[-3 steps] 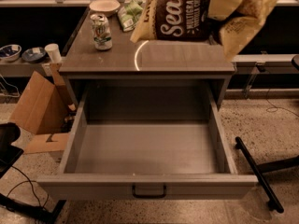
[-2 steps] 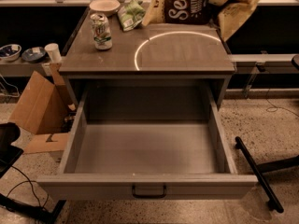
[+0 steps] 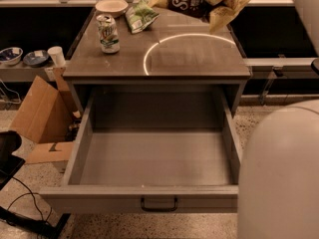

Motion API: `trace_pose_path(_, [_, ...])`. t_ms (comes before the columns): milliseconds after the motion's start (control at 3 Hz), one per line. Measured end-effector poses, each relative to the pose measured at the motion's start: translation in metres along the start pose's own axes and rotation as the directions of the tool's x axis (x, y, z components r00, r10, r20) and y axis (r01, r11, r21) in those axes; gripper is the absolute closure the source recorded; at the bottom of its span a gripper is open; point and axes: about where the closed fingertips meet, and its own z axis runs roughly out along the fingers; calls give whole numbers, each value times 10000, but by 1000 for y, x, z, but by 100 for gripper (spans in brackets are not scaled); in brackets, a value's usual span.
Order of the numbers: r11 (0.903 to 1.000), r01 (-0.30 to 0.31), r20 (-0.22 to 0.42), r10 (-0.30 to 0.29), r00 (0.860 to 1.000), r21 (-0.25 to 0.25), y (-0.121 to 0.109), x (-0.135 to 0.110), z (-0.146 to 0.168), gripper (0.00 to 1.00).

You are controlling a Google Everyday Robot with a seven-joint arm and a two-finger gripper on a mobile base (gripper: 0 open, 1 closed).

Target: Pick brown chip bag from top drawer and place on counter

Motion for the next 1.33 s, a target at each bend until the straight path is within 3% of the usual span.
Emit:
trace_pose_path(333, [9983, -266, 863, 309, 9958, -510, 11, -24, 43, 100])
trace_pose_path(667, [9980, -283, 859, 331, 9958, -567, 13, -23, 47, 82])
trace_pose_path(1000, [9980, -283, 859, 331, 9958, -568, 13, -23, 47, 51])
trace_pose_path(1333, [9980, -283, 859, 331, 9958, -568, 13, -23, 47, 28])
